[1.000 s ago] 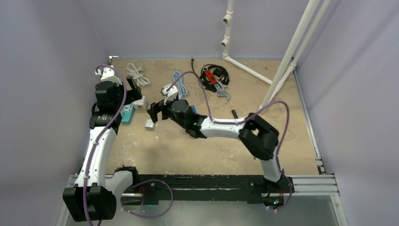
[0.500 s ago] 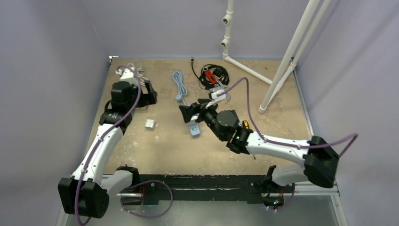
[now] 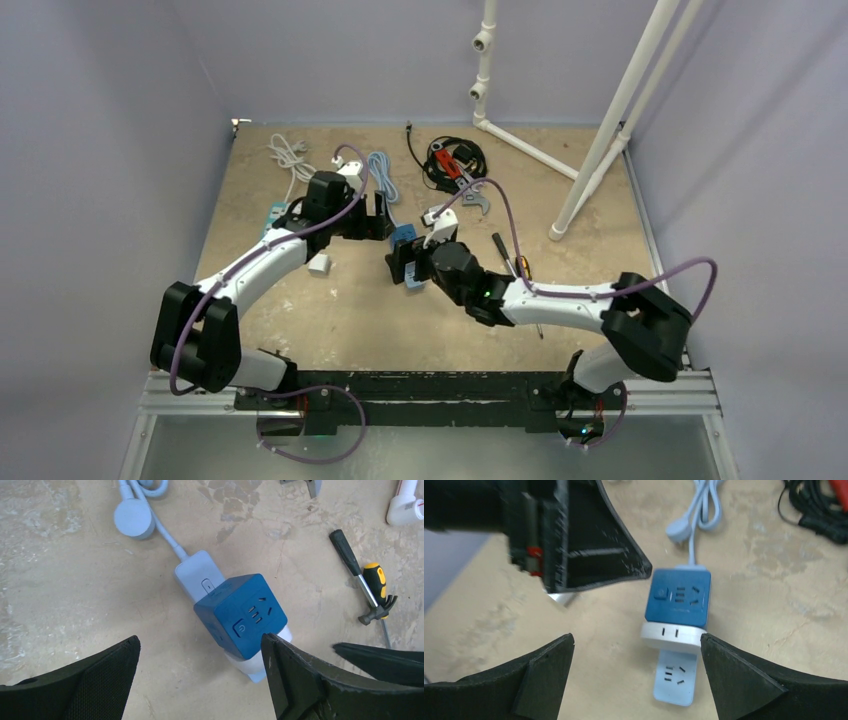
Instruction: Pull the plug off the socket
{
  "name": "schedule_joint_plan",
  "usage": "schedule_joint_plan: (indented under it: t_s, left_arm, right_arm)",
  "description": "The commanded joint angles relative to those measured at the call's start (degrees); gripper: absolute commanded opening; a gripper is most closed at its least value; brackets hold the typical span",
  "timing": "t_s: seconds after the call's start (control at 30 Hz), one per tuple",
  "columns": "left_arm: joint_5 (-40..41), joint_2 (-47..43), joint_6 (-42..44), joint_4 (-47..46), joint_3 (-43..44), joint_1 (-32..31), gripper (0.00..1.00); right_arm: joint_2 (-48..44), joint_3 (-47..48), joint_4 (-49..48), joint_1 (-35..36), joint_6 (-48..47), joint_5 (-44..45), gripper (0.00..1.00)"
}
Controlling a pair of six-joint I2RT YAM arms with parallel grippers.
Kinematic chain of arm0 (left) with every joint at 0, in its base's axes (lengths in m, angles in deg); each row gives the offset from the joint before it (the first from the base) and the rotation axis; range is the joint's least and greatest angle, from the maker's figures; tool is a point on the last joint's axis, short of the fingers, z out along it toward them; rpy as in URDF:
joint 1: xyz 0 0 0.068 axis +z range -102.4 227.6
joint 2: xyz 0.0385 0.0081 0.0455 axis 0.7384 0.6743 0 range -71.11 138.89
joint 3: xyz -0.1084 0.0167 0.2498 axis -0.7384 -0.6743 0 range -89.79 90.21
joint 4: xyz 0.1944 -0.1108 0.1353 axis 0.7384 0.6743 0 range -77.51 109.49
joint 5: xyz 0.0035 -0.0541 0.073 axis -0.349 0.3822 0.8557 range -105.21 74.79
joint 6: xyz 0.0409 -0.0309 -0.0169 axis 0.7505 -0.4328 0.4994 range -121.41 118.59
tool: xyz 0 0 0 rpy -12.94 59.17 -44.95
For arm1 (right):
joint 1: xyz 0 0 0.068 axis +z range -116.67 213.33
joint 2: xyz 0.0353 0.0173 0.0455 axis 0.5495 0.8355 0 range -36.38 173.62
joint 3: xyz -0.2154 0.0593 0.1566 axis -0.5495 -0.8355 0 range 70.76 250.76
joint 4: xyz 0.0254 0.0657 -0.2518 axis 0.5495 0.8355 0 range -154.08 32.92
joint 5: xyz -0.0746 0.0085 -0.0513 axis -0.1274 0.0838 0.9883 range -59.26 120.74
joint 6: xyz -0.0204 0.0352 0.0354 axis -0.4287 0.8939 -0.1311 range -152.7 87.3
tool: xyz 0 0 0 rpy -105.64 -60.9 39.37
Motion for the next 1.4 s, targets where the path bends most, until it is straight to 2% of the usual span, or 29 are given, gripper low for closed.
schedule_joint_plan:
  t_s: [0.0,0.33,0.57,0.73,1.07,1.37]
  left_arm:
    - [-2.9,0.7,0.0,-2.8,2.5,-0.2,0.89]
    - [-4.3,0.8,0.1,-3.5,2.1,-1.2,0.90]
    - [-3.0,1.1,1.2,-2.7,2.4,-2.0,0.90]
    - [-3.4,2.1,1.7,-2.4,2.6,-2.7,0.90]
    - [-5.7,4.0,1.9,-2.8,2.7,-4.3,0.90]
    - [-6.1,5.2,1.8,-2.8,2.7,-4.7,0.89]
  right_arm:
    - [4.9,5.6,6.2,0.1,4.0,2.5,0.99]
    - [12.3,10.4,12.8,0.2,7.9,8.8,0.99]
    - [17.7,15.3,15.1,0.2,6.8,9.5,0.91]
    - [19.6,16.6,16.5,0.1,6.5,10.4,0.86]
    - [21.0,17.0,15.9,-0.6,5.2,12.1,0.85]
    - [20.8,16.5,14.4,-1.6,3.1,12.2,0.71]
